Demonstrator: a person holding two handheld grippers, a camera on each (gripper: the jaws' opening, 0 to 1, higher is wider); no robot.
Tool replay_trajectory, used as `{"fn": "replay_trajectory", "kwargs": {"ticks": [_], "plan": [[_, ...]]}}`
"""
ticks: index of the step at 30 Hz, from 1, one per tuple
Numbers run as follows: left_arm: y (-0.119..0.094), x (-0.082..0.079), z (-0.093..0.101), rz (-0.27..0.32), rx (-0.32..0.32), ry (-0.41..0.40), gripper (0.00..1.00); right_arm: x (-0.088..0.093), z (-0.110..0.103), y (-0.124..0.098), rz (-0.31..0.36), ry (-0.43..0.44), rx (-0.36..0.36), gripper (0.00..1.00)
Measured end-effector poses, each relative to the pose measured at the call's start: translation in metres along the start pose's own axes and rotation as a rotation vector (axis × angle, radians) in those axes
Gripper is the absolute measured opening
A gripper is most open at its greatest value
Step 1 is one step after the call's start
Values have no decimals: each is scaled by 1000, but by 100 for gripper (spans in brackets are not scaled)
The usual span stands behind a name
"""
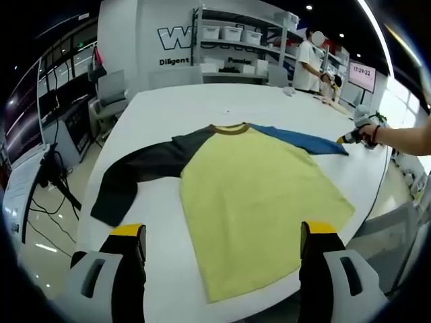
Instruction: Fold the garment on the visible template until the final outline fits inside the template.
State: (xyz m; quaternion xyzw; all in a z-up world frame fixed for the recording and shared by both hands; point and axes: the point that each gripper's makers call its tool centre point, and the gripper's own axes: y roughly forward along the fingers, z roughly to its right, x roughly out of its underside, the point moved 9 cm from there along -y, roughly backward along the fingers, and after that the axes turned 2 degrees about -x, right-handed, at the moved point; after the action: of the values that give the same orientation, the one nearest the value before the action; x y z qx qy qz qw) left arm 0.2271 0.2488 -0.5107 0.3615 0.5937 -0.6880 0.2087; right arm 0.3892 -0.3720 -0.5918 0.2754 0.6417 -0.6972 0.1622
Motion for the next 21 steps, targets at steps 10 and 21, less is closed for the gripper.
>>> {"fn": "replay_trajectory", "kwargs": {"ticks": [10, 21], "plan": [[-2, -2, -1, 8, -18, -3, 93, 2, 0, 8, 13, 18, -23, 22], [-2, -2, 1, -8, -11, 7, 94, -5, -3, 15, 43, -20, -27, 0]]}}
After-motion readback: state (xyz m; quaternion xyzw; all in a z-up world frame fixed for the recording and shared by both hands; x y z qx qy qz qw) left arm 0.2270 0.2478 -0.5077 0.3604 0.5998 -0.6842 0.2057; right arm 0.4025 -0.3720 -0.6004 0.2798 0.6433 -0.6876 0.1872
